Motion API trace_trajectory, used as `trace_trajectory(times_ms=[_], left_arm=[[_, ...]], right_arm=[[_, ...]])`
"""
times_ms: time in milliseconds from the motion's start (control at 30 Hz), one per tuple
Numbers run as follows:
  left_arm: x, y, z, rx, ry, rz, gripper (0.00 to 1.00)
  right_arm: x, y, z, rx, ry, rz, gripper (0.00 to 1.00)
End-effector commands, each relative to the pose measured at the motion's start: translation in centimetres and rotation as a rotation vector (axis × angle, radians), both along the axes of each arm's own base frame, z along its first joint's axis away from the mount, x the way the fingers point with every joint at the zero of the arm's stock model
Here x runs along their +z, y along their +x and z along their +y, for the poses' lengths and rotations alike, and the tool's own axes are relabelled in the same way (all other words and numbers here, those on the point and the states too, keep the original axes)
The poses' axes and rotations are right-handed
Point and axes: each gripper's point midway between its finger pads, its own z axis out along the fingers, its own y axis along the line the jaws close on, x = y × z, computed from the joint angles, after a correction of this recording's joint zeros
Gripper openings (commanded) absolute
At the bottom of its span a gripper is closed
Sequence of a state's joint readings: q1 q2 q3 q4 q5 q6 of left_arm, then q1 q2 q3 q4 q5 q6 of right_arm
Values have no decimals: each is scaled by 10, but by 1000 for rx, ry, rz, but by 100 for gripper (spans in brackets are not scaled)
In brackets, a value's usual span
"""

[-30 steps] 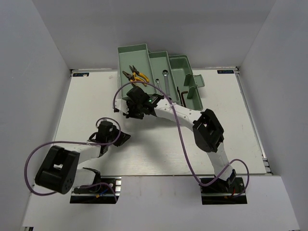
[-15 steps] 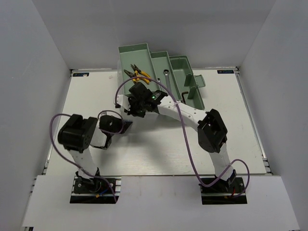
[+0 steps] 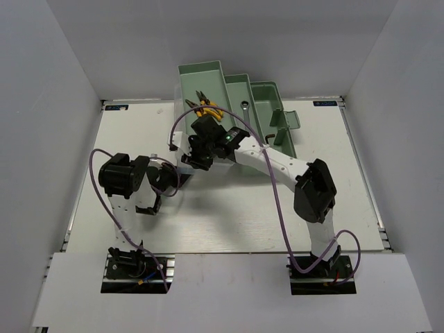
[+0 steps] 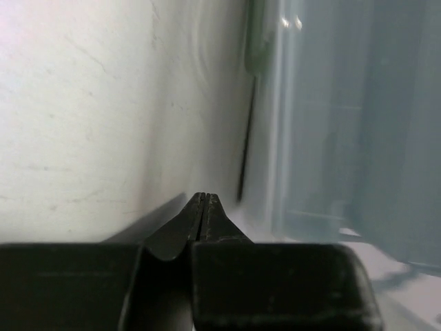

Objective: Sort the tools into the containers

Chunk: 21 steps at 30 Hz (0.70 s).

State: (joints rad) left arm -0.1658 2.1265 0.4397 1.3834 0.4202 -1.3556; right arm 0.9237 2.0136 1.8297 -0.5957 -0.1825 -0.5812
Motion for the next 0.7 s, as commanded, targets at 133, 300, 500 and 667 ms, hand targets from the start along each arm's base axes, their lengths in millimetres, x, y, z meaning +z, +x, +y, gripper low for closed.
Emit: trace_trajectory(times_ms=[133, 300, 500, 667], left_arm=[[69, 20, -6, -88, -2, -240, 13], [88, 33, -6, -104, 25, -263, 13], [92, 44, -4, -98, 46, -266, 13], [99, 53, -5, -97, 43, -301, 13]], right_arm=[[116, -10, 2, 3, 241, -159, 65], [111, -14, -4, -4, 230, -152, 68], [125, -24, -14, -13, 252, -133, 70], [141, -16, -30, -92, 252, -182, 70]])
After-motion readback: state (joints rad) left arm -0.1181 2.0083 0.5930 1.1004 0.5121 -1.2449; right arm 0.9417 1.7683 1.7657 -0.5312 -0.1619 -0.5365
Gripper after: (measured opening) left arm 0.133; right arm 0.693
